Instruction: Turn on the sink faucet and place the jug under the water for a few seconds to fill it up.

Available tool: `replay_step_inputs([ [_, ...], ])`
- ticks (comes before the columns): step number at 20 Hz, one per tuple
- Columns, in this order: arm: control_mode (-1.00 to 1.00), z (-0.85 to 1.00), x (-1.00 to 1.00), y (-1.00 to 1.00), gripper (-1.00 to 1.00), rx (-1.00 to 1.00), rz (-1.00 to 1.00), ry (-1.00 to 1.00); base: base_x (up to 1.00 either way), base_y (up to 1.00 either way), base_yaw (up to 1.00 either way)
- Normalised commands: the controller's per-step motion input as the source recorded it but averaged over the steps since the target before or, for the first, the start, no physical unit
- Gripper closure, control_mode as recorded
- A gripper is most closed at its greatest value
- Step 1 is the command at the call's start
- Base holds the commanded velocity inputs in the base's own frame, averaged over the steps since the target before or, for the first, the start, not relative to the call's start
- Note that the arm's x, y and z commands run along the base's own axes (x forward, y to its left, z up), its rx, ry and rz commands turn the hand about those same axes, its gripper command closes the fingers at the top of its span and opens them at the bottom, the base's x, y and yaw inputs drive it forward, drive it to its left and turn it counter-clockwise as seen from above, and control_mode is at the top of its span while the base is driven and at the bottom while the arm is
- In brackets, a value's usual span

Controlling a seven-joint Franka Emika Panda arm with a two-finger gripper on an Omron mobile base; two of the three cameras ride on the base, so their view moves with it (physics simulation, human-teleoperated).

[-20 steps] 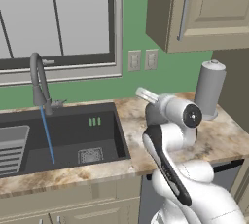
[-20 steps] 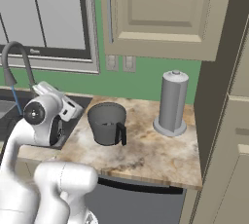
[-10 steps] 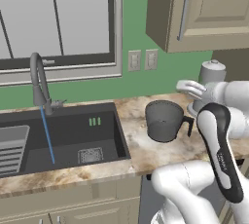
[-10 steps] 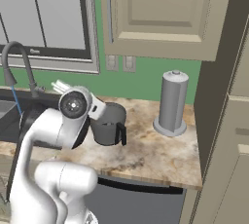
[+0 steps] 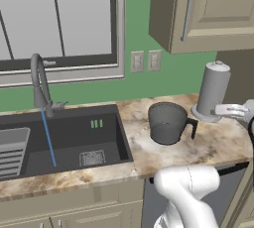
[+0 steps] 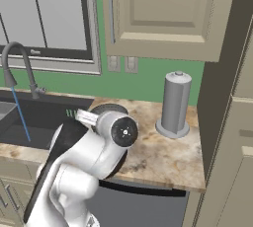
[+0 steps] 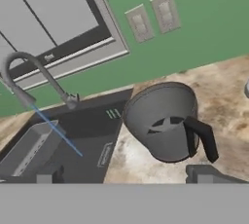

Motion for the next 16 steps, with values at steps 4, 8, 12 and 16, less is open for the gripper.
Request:
replay_step_inputs([
  [4, -1.0, -0.59, -0.16, -0.24, -1.0, -0.12, 0.25, -0.26, 0.0, 0.0, 0.0],
  [8, -1.0, -0.54, 0.02, -0.01, -1.0, -0.17, 0.26, -0.27, 0.0, 0.0, 0.0],
  [12, -1.0, -0.56, 0.22, -0.01, -1.0, -0.15, 0.23, -0.3, 0.0, 0.0, 0.0],
  [16, -1.0, -0.47, 0.15, -0.06, -1.0, -0.11, 0.2, -0.24, 0.0, 0.0, 0.0],
])
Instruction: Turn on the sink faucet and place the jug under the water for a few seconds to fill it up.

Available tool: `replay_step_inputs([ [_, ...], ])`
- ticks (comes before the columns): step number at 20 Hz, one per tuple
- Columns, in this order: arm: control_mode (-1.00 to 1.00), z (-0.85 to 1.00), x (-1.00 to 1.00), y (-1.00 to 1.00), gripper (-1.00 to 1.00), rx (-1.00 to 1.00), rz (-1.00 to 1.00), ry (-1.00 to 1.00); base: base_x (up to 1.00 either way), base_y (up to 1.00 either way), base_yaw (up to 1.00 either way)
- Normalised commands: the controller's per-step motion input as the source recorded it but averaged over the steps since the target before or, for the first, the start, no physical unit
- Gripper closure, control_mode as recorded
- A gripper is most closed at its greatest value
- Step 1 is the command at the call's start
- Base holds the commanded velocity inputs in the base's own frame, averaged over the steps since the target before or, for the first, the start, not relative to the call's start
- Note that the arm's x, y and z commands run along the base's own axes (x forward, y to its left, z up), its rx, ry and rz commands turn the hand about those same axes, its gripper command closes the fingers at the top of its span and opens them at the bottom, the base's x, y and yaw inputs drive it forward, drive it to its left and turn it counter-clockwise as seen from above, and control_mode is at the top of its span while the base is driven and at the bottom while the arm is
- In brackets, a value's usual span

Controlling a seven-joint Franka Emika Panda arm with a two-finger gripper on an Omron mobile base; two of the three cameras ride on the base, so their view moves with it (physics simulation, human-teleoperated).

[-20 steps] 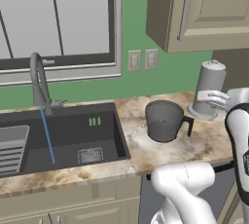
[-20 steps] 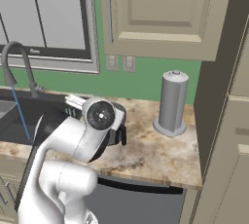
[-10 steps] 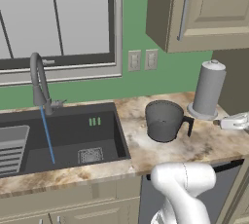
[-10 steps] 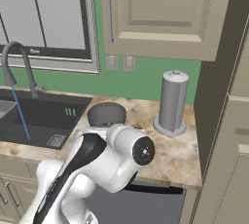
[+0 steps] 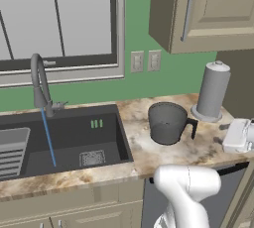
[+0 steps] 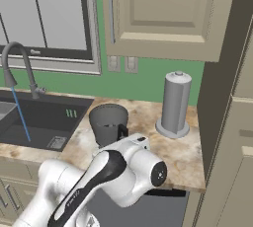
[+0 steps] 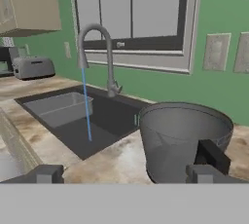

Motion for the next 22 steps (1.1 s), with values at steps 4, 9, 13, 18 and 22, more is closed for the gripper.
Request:
replay_step_inputs([
  [4, -1.0, -0.32, 0.14, -0.01, -1.0, -0.06, 0.15, -0.17, 0.0, 0.0, 0.0],
  [9, -1.0, -0.16, 0.15, -0.1, -1.0, 0.0, 0.04, -0.05, 0.0, 0.0, 0.0],
  [13, -1.0, -0.04, 0.28, -0.22, -1.0, 0.0, 0.0, 0.0, 0.0, 0.0, 0.0],
  [18, -1.0, -0.08, 0.28, -0.2, -1.0, 0.0, 0.0, 0.0, 0.0, 0.0, 0.0],
  [22, -1.0, -0.14, 0.26, -0.22, -1.0, 0.0, 0.0, 0.0, 0.0, 0.0, 0.0],
])
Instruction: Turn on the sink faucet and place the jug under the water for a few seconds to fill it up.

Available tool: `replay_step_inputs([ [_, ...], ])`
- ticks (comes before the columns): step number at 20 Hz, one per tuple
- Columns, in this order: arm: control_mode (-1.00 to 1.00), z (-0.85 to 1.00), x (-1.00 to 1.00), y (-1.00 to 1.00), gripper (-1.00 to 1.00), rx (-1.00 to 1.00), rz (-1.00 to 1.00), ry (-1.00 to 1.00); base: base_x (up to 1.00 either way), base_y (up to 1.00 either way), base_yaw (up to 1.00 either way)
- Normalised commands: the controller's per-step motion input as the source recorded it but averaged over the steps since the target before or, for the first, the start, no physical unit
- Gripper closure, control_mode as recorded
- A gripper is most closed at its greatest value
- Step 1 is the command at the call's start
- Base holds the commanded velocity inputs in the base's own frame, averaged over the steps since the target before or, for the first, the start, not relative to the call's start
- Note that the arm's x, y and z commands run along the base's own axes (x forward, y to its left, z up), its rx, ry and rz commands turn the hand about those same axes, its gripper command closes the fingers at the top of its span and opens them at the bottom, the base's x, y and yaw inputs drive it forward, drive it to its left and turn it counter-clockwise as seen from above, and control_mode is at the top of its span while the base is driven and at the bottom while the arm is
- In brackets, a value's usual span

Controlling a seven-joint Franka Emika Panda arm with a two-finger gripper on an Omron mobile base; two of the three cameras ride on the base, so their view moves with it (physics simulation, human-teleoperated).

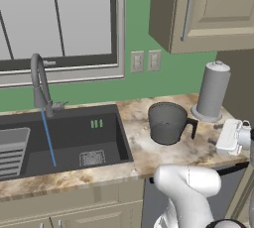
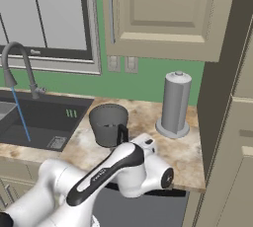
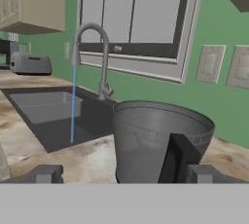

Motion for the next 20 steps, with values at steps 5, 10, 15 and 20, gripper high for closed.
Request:
replay_step_inputs([
  [5, -1.0, -0.17, 0.3, -0.18, -1.0, 0.0, 0.0, 0.0, 0.0, 0.0, 0.0],
  [10, -1.0, -0.19, 0.35, -0.11, -1.0, 0.0, 0.0, 0.0, 0.0, 0.0, 0.0],
  [15, -1.0, -0.2, 0.38, -0.03, -1.0, 0.0, 0.0, 0.0, 0.0, 0.0, 0.0],
  [20, -1.0, -0.25, 0.37, 0.0, -1.0, 0.0, 0.0, 0.0, 0.0, 0.0, 0.0],
])
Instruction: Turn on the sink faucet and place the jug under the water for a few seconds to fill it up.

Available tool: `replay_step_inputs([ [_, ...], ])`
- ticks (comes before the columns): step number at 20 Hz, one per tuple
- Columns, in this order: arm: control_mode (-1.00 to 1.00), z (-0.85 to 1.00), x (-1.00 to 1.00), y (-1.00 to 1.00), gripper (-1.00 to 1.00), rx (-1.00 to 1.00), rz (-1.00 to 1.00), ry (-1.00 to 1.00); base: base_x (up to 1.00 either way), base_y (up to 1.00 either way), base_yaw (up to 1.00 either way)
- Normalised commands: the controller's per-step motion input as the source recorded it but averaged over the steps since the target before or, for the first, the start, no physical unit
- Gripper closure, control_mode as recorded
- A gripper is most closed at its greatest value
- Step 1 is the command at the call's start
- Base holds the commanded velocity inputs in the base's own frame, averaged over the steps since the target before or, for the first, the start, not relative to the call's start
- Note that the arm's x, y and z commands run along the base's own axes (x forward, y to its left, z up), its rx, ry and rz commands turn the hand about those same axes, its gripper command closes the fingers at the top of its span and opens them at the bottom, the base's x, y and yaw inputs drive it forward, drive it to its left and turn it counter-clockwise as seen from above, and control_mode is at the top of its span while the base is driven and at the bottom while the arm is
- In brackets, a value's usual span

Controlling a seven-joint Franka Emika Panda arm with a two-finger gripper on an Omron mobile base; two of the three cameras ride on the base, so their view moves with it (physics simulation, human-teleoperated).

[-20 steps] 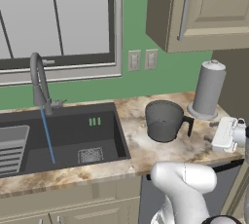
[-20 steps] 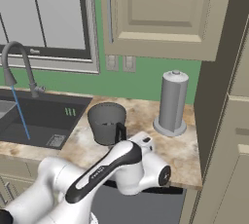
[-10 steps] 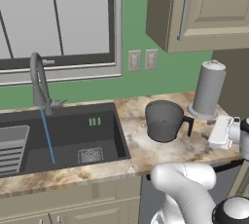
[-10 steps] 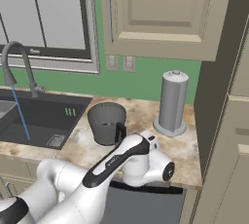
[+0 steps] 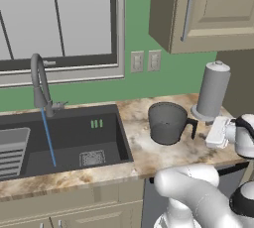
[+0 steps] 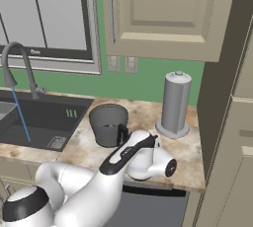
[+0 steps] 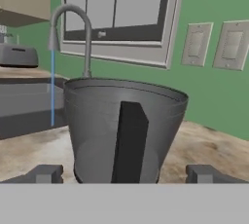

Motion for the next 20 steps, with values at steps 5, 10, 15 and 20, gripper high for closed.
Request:
replay_step_inputs([
  [5, -1.0, -0.29, 0.35, 0.0, -1.0, 0.0, 0.0, 0.0, 0.0, 0.0, 0.0],
  [10, -1.0, -0.31, 0.31, 0.0, -1.0, 0.0, 0.0, 0.0, 0.0, 0.0, 0.0],
  [15, -1.0, -0.09, 0.04, 0.0, -1.0, 0.0, 0.0, 0.0, 0.0, 0.0, 0.0],
  [20, -1.0, 0.0, 0.11, 0.0, -1.0, 0.0, 0.0, 0.0, 0.0, 0.0, 0.0],
])
